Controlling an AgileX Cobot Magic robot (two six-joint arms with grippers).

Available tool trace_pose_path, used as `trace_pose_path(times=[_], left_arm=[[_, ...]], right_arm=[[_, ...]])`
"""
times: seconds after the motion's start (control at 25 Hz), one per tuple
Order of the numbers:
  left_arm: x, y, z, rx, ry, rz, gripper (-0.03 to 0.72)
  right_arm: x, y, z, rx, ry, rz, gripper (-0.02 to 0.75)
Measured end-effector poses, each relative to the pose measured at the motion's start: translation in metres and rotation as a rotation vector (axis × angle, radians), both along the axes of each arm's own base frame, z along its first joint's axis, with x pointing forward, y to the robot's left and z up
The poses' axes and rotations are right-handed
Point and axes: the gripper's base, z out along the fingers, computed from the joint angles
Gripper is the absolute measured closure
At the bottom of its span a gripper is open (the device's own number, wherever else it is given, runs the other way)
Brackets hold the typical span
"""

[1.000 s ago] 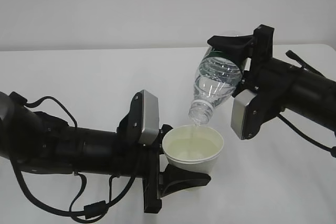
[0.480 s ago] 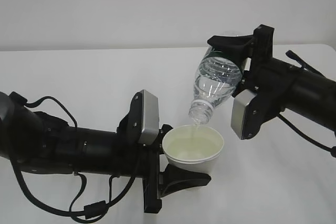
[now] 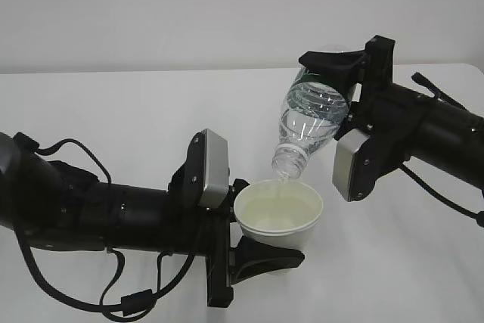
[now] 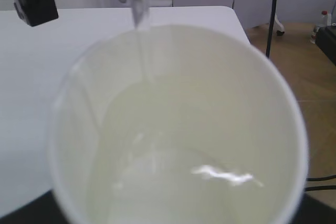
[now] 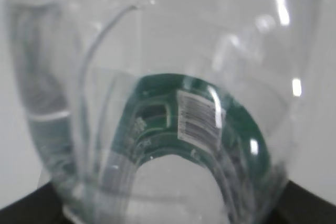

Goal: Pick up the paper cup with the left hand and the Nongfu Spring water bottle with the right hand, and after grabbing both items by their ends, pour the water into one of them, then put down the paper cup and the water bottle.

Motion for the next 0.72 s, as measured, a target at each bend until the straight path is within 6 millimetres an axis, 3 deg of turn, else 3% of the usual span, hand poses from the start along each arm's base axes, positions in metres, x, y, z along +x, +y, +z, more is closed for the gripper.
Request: trace_pose_path(times=[0.72], left_arm=[[0.0000,0.0000,0.0000,0.000,0.000,0.000,0.279]], right_arm=[[-0.0001,0.0001,-0.0001,-0.001,0.000,0.002,0.292]])
